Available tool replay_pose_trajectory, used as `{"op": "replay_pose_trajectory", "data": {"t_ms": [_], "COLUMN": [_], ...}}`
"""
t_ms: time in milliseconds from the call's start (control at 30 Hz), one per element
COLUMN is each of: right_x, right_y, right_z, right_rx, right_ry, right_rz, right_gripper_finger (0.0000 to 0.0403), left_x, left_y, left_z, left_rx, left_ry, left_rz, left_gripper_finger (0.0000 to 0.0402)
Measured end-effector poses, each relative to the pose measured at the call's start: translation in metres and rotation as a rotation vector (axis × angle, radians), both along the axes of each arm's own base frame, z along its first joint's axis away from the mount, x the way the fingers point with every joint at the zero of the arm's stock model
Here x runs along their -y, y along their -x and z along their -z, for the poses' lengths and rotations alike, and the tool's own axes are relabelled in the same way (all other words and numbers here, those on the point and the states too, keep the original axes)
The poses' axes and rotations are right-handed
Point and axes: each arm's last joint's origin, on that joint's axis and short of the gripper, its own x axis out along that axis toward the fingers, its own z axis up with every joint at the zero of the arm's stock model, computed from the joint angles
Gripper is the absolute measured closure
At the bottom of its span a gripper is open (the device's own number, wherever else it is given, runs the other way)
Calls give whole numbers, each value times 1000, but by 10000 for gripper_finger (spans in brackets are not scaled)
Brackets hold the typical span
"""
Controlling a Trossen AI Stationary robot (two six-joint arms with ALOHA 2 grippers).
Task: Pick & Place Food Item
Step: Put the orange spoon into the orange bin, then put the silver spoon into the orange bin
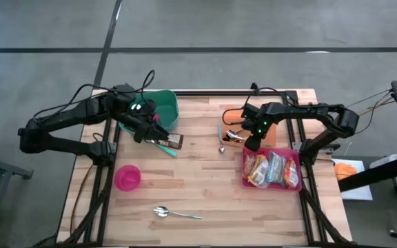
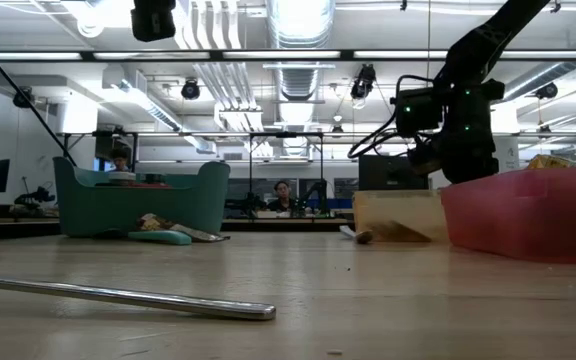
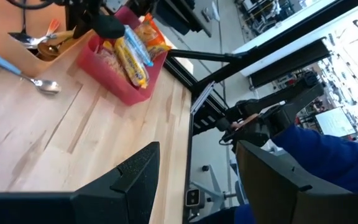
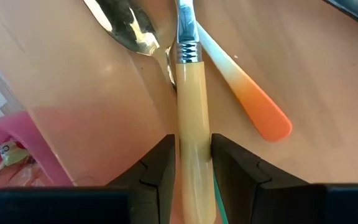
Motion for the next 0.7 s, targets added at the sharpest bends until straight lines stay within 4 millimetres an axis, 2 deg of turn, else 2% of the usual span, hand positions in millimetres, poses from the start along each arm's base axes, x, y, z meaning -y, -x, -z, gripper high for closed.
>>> {"op": "replay_pose_trajectory", "data": {"t_ms": [233,700], "right_x": [2,8], "right_y": [-3,-16], "right_z": [-9,-52], "right_rx": [-7,-9], "right_ry": [-7,-8], "right_rz": [46,58], "right_gripper_finger": [300,300], "left_x": [1,2], "left_y": [2,6], "left_z": [3,10], "left_rx": [-37,-99], "left_ry": [8,-21], "left_rz": [2,30], "left_gripper_finger": [188,188]}}
